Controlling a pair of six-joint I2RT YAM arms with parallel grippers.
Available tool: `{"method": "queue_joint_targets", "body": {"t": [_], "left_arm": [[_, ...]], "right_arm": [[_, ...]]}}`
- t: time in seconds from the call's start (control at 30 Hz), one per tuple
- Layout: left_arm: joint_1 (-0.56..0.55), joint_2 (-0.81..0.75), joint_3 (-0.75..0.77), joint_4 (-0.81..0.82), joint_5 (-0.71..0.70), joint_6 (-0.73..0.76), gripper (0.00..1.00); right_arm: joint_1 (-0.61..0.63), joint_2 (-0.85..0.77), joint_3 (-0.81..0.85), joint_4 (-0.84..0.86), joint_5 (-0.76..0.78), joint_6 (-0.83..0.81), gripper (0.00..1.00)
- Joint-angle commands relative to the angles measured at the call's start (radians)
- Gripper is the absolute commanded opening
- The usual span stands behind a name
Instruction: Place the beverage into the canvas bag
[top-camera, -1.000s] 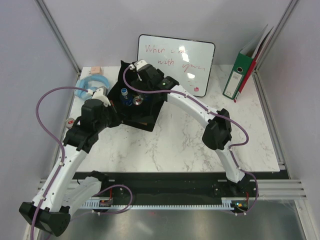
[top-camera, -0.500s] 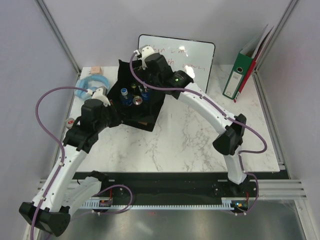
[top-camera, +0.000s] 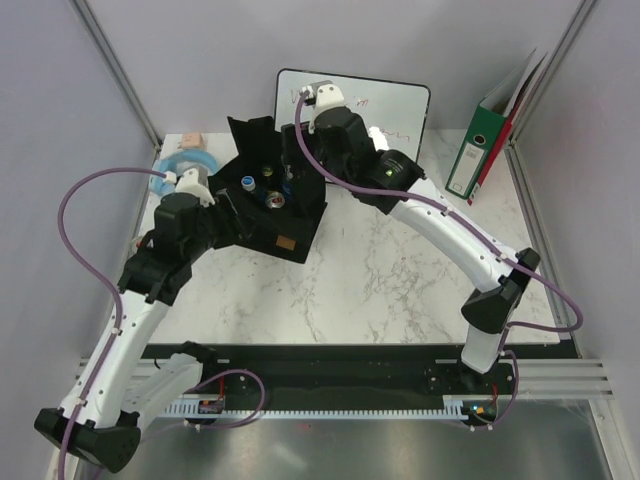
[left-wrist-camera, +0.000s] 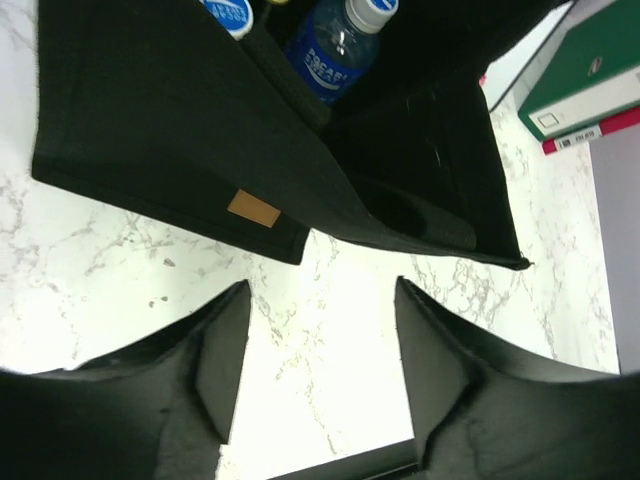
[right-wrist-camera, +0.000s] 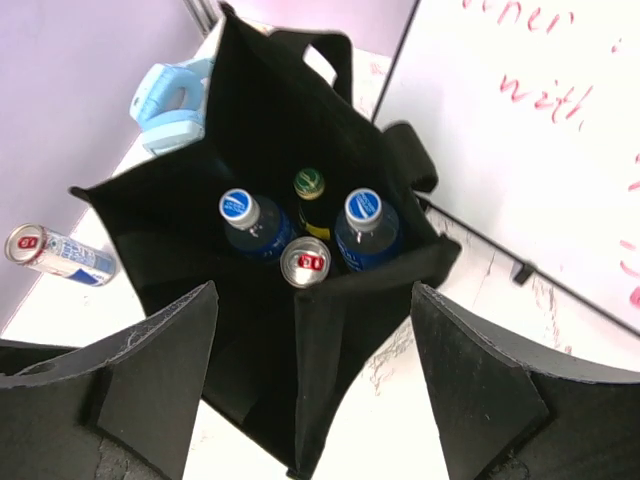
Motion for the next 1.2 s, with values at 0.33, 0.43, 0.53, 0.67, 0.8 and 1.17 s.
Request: {"method": "queue_joint_targets", "body": {"t": [0.33,0.43,0.53,0.67,0.8,1.17], "left_arm": [[0.009,0.009,0.185,-0.178,-0.332,0.027,0.8],[0.047,0.028,0.222,-0.198,-0.384,0.042,0.81],[0.122,0.074,0.254,-0.238,-0.383,0.044,0.78],[0.275,0.113,0.207,-0.255,-0.334,0.024,0.77],[0.552,0.165,0.133,-0.232,-0.248,-0.011,0.77],[0.734,0.419,0.164,-0.199,-0.333,-0.081,0.84]], "right_arm": [[0.005,-0.053,-0.143,0.05,0.056,0.118,0.83],[0.006,-0.091,-0.195,0.087,0.048,0.102,0.84],[0.006,-0.133,-0.247,0.121,0.028,0.093,0.84],[0.005,-0.194,-0.325,0.164,0.002,0.087,0.84],[0.006,-0.248,-0.416,0.207,-0.015,0.095,0.85],[0.002,-0.331,-0.583,0.327,-0.078,0.136,0.85]]}}
